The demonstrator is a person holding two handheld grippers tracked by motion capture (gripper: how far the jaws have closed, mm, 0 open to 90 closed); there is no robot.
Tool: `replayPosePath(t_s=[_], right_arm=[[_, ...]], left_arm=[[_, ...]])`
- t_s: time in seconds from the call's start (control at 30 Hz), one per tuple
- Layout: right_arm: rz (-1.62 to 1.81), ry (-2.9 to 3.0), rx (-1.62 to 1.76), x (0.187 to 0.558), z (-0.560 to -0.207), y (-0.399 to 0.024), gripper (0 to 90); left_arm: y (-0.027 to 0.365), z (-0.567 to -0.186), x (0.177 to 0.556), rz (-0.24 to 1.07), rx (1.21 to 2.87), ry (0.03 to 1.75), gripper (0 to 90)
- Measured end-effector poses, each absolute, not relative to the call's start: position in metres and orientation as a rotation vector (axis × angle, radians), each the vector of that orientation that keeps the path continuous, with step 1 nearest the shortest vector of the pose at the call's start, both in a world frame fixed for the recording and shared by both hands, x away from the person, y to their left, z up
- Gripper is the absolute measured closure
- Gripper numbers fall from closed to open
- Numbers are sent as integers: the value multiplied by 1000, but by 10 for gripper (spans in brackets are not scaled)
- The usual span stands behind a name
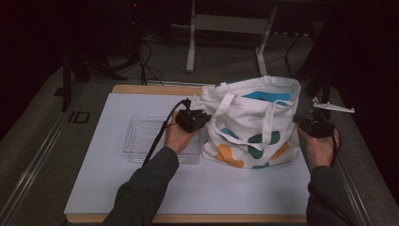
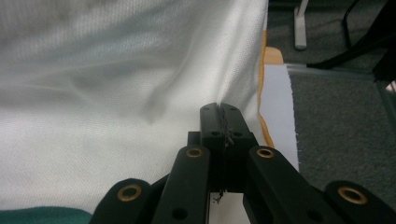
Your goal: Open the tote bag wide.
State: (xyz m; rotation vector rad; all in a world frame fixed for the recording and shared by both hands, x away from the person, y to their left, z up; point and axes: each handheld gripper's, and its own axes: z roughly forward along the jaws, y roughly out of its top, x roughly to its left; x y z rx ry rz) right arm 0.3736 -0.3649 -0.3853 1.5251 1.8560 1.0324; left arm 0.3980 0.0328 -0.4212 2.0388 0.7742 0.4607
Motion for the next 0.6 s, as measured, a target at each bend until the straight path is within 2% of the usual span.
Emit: replayPosePath(t_s=[0.6], right_arm=[[1030, 1841, 1396, 332, -373, -371, 900]], left_arm=[[40, -404, 372, 458, 1988, 689, 867]])
